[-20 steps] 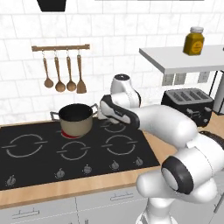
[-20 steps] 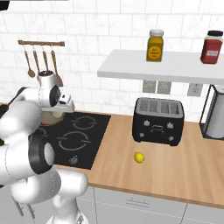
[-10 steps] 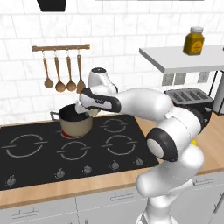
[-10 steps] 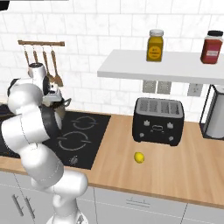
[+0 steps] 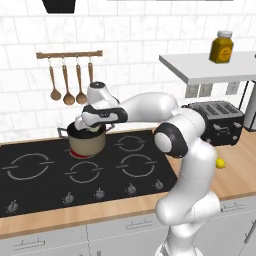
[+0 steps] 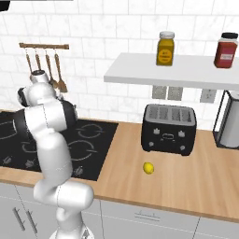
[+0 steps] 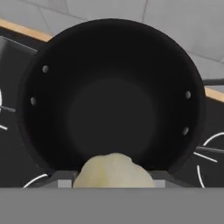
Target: Put the lemon and garlic in the pot. Retrieve the spatula and lightly stir the vegetables in the pot.
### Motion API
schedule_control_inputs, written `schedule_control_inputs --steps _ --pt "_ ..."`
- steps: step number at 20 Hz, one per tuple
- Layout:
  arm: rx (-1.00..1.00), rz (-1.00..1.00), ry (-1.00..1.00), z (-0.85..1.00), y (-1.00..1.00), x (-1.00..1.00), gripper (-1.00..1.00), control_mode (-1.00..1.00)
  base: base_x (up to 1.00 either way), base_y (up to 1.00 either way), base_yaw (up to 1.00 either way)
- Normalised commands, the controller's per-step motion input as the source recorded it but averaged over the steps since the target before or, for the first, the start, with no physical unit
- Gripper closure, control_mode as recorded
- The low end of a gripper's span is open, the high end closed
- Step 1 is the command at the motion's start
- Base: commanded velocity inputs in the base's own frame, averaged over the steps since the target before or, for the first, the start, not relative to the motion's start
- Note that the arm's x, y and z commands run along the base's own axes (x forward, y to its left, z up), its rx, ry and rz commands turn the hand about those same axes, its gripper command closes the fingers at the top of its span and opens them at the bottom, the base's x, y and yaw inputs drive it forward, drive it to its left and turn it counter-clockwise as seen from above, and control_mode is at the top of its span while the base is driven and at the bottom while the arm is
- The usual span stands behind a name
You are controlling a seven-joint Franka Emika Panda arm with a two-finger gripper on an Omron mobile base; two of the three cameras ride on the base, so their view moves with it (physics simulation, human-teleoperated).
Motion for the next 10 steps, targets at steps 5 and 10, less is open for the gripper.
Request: schedule_control_inputs --steps 5,10 --pt "-0.03 0.0 -0.05 -0.46 0.23 0.44 1.0 -1.0 0.0 0.0 0.0" --pt "0.0 -0.01 0.0 -0.29 0.06 0.57 1.0 -1.0 0.0 0.0 0.0"
